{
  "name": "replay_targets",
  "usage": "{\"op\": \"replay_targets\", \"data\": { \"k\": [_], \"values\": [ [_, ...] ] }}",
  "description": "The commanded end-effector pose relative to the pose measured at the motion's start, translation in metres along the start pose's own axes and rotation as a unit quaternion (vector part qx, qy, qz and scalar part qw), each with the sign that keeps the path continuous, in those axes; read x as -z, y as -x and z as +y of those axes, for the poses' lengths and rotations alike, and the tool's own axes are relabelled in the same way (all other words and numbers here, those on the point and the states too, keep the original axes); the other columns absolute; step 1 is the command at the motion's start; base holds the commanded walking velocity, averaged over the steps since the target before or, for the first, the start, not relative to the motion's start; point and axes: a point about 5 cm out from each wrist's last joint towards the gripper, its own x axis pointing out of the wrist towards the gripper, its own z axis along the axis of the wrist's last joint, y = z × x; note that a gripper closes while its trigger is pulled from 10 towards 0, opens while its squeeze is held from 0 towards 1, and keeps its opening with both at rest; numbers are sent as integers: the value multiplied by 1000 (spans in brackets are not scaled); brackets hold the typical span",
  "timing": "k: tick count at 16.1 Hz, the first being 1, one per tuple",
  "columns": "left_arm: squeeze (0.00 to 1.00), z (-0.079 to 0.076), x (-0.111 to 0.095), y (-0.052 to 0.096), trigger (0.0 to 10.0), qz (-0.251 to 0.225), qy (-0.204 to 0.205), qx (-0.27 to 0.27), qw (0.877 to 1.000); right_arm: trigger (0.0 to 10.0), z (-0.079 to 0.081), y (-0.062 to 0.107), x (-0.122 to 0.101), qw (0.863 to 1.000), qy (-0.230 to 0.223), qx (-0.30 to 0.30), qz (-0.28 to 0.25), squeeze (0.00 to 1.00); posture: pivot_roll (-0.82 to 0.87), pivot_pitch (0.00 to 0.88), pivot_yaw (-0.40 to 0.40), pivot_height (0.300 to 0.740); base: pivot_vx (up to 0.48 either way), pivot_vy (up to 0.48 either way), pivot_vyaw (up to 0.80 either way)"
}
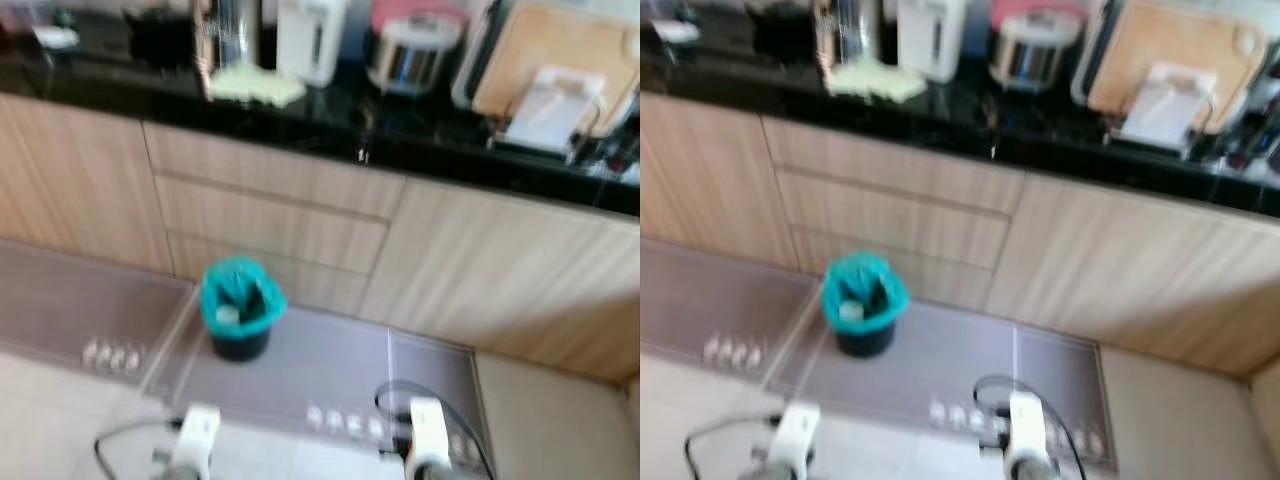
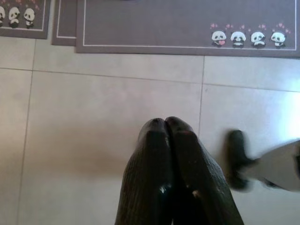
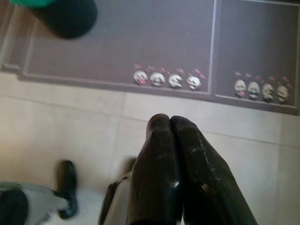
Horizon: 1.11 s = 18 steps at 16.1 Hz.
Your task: Kitchen organization
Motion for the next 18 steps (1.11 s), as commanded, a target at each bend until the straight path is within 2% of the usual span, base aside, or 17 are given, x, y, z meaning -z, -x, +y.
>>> {"op": "replay_targets", "data": {
  "k": [1,16,18],
  "values": [
    [0,-9,3,0,10000,8,4,11,1000,10000,-9,1,-4,1000,4,13,-4,0,-34,53,-163,740,0,-274,0],
    [0,-9,2,0,10000,7,10,10,1000,10000,-7,0,-6,1000,-5,8,-11,0,-40,68,-162,740,0,-273,0],
    [0,-9,2,0,10000,8,8,9,1000,10000,-7,0,-6,1000,-5,8,-11,0,-40,68,-162,740,0,0,0]
  ]
}}
